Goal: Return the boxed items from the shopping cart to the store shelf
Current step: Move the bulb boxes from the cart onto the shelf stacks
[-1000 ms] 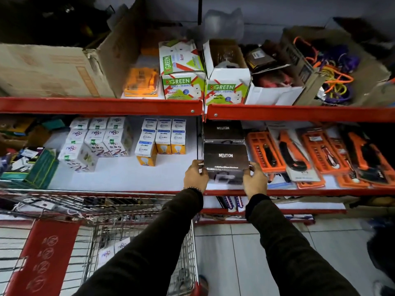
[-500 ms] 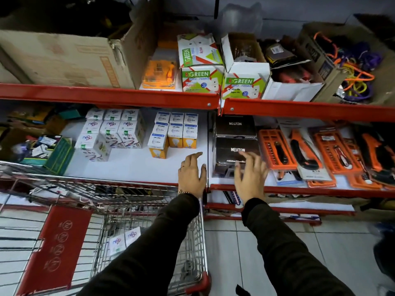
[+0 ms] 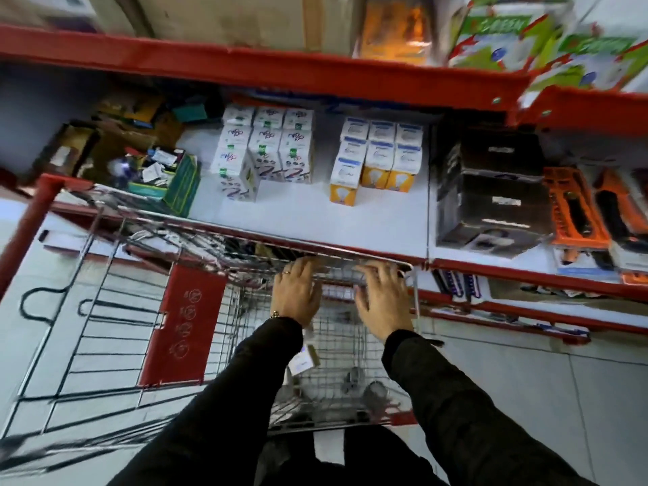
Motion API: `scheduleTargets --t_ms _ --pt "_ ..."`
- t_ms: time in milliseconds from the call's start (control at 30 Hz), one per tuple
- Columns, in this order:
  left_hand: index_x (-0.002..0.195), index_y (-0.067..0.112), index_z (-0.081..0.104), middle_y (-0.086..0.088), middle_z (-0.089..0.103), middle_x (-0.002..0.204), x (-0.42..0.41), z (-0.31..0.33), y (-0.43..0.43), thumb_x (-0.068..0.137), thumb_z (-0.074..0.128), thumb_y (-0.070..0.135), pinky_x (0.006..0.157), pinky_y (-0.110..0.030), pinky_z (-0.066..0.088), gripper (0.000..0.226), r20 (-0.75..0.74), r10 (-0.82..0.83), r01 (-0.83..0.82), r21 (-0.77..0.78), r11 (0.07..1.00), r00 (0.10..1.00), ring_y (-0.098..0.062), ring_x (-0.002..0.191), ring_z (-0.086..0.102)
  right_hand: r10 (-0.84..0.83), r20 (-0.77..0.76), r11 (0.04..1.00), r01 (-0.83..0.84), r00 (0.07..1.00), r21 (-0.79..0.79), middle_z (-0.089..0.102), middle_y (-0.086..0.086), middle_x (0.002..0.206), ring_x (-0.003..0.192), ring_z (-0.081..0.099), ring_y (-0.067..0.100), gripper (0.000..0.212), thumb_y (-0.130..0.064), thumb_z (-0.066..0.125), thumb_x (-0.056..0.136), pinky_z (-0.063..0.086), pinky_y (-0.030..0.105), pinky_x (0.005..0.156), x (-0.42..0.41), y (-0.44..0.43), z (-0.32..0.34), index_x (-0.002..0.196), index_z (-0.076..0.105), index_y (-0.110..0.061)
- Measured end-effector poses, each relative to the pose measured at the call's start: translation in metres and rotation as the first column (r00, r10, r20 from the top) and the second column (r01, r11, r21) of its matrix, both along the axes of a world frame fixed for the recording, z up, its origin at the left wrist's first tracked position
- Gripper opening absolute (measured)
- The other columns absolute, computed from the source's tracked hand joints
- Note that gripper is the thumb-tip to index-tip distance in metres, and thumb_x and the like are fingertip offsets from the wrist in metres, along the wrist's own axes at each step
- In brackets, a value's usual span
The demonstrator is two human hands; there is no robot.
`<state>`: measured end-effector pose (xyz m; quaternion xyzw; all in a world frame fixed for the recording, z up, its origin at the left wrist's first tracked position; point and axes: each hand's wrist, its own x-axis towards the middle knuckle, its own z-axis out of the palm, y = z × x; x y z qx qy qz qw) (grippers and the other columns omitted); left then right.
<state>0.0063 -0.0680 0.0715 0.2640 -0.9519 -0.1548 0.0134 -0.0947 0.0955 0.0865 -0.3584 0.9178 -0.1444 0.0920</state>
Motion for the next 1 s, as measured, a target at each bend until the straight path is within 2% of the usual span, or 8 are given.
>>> scheduleTargets --t_ms 100,200,267,467,600,767,900,1000 --pt "0.129 0.015 0.056 -0.011 0.056 0.131 0.036 -0.032 -0.025 0.086 0.034 0.041 0.091 -0.045 0.047 0.054 0.121 0.058 -0.066 0.058 0.996 0.991 -0.036 0.112 0.059 0.132 0.107 0.982 -0.144 0.985 0.122 0.045 0.007 0.14 0.129 0.042 0.032 0.045 -0.035 0.048 0.098 0.039 0.047 0.106 0.026 -0.027 -0.028 0.14 0.047 -0.021" --pt "0.138 0.019 0.046 -0.009 0.044 0.145 0.065 -0.063 -0.045 0.09 0.05 0.037 0.099 -0.046 0.045 0.052 0.322 0.062 -0.099 0.099 0.99 0.945 -0.034 0.123 0.051 0.243 0.227 0.935 -0.29 0.943 0.204 0.04 0.008 0.147 0.132 0.041 0.032 0.052 -0.032 0.052 0.098 0.038 0.046 0.11 0.046 -0.054 -0.056 0.147 0.039 -0.018" --pt "0.141 0.022 0.041 -0.006 0.04 0.146 0.081 -0.084 -0.057 0.088 0.058 0.037 0.099 -0.046 0.047 0.058 0.428 0.015 -0.087 0.149 0.985 0.904 -0.032 0.127 0.047 0.287 0.3 0.906 -0.36 0.91 0.223 0.037 0.006 0.151 0.133 0.041 0.03 0.056 -0.027 0.055 0.097 0.04 0.043 0.108 0.058 -0.07 -0.076 0.149 0.037 -0.016" --pt "0.147 0.018 0.031 -0.005 0.034 0.148 0.101 -0.129 -0.073 0.08 0.072 0.034 0.097 -0.044 0.053 0.081 0.586 -0.138 -0.012 0.244 0.97 0.798 -0.029 0.135 0.038 0.314 0.396 0.861 -0.435 0.863 0.264 0.034 0.002 0.153 0.137 0.037 0.026 0.062 -0.011 0.062 0.092 0.045 0.036 0.102 0.082 -0.106 -0.128 0.148 0.036 -0.015" --pt "0.149 0.015 0.028 -0.007 0.033 0.15 0.096 -0.148 -0.071 0.08 0.074 0.028 0.097 -0.041 0.054 0.084 0.592 -0.19 0.011 0.292 0.956 0.783 -0.029 0.136 0.037 0.287 0.397 0.851 -0.423 0.872 0.312 0.034 0.005 0.153 0.139 0.034 0.029 0.065 0.004 0.059 0.087 0.048 0.04 0.1 0.09 -0.119 -0.152 0.146 0.038 -0.013" --pt "0.137 0.014 0.04 -0.007 0.041 0.14 0.092 -0.144 -0.07 0.081 0.072 0.019 0.09 -0.04 0.055 0.065 0.531 -0.151 -0.025 0.309 0.951 0.834 -0.029 0.125 0.048 0.243 0.354 0.879 -0.359 0.903 0.313 0.04 0.008 0.144 0.132 0.038 0.03 0.061 0.008 0.058 0.084 0.052 0.04 0.093 0.091 -0.119 -0.15 0.14 0.045 -0.01" --pt "0.136 0.013 0.045 -0.007 0.036 0.139 0.096 -0.12 -0.073 0.079 0.072 0.014 0.09 -0.035 0.057 0.062 0.487 -0.12 -0.021 0.274 0.961 0.865 -0.029 0.119 0.054 0.209 0.313 0.907 -0.304 0.926 0.293 0.041 0.007 0.147 0.134 0.036 0.029 0.069 0.0 0.068 0.08 0.043 0.041 0.107 0.089 -0.112 -0.126 0.143 0.044 -0.014" --pt "0.139 0.013 0.043 -0.008 0.033 0.143 0.097 -0.093 -0.074 0.079 0.074 0.016 0.098 -0.033 0.054 0.068 0.448 -0.107 -0.007 0.245 0.969 0.888 -0.028 0.121 0.052 0.175 0.325 0.917 -0.274 0.929 0.289 0.03 0.012 0.157 0.145 0.027 0.034 0.078 -0.004 0.073 0.08 0.033 0.043 0.117 0.087 -0.109 -0.097 0.149 0.038 -0.016"
